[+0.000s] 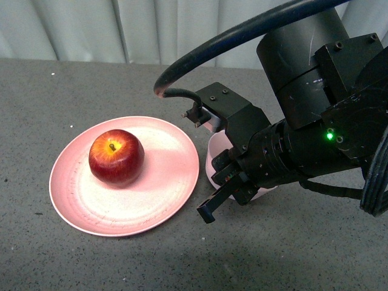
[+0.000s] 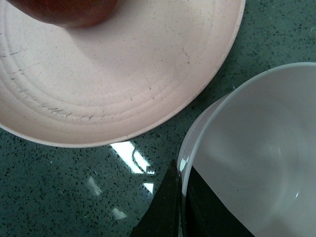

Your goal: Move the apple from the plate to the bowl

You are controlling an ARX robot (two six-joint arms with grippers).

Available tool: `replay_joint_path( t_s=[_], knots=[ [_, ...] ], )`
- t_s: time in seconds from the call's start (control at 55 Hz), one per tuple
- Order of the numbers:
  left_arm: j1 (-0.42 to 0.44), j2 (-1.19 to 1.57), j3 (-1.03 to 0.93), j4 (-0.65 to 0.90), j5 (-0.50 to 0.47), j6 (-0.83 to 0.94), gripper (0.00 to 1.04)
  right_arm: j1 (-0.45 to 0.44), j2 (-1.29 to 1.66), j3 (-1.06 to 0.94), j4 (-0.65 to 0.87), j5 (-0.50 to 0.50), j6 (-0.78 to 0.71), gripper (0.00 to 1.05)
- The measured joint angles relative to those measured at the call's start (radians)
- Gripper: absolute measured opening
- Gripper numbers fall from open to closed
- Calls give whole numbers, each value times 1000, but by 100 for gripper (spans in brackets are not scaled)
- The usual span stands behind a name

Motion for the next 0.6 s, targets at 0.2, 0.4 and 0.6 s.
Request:
replay_joint_path(
  t_s=[0.2, 0.4, 0.6],
  knots=[
    [0, 0, 0, 0, 0, 0, 98, -2, 1, -3, 17, 7, 0, 34],
    [0, 0, 0, 0, 0, 0, 98, -18, -23, -34, 64, 12, 14, 64],
    [0, 0, 0, 0, 0, 0, 98, -40, -132, -107, 174, 41, 56, 91]
  ],
)
